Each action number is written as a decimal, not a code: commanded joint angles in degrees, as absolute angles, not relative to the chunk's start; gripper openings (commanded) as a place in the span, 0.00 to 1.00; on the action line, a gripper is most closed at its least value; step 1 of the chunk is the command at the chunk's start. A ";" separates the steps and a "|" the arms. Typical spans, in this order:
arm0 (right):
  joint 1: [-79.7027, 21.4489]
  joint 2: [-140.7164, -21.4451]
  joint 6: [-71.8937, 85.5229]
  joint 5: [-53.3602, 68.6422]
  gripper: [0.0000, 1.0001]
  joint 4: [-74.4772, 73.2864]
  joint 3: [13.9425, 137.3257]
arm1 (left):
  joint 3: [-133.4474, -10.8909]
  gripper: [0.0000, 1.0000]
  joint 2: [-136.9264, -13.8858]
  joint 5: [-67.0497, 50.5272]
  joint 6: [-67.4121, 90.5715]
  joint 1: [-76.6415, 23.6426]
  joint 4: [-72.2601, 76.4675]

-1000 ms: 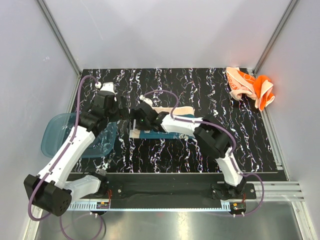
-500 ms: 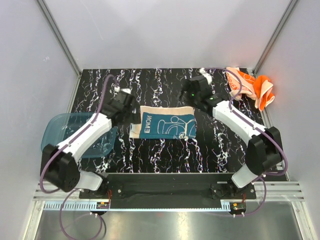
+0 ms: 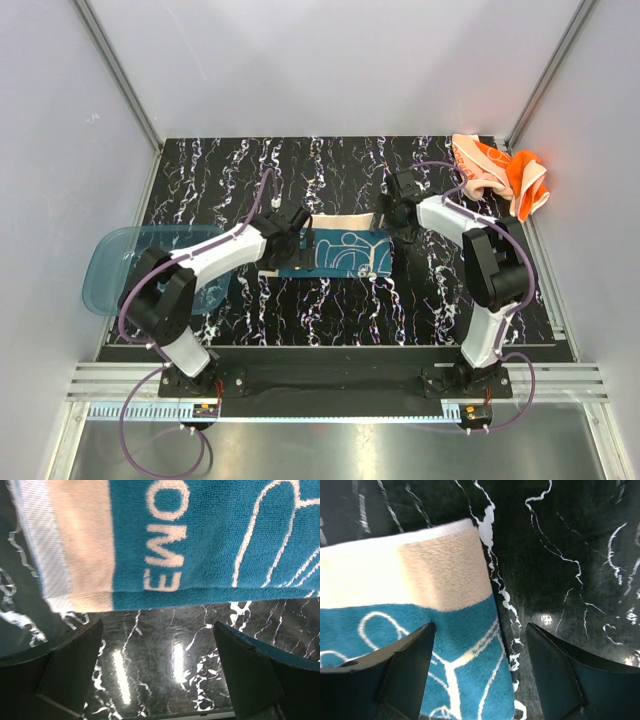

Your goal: Roll the towels

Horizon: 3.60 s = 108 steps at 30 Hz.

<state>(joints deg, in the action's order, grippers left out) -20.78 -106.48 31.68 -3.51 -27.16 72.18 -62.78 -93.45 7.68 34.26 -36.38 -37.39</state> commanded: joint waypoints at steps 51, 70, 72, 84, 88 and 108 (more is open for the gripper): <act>-5.89 -102.29 40.87 32.94 0.00 4.74 55.10 | -68.64 0.96 -88.33 20.48 28.91 -48.95 -38.32; -8.09 -92.04 46.58 31.73 0.07 13.11 31.72 | -71.37 0.86 -89.12 21.01 21.02 -55.98 -31.91; -8.09 -88.62 44.58 30.42 0.25 8.28 34.35 | -71.89 0.83 -90.61 22.06 18.30 -59.31 -30.77; -8.00 -65.67 33.14 8.89 1.00 -27.59 54.05 | -68.56 0.99 -88.07 40.58 12.03 -70.58 -14.27; -7.91 -62.14 33.49 6.94 1.00 -29.44 51.43 | -74.00 0.99 -92.37 30.84 12.85 -68.56 -20.31; -7.91 -53.62 35.33 4.92 1.00 -37.44 46.85 | -67.68 0.65 -98.17 15.47 4.75 -72.60 -16.09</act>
<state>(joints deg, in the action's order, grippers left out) -7.84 -54.41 34.85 5.58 -36.42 47.20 -67.99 -97.41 17.69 5.87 -72.69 -19.70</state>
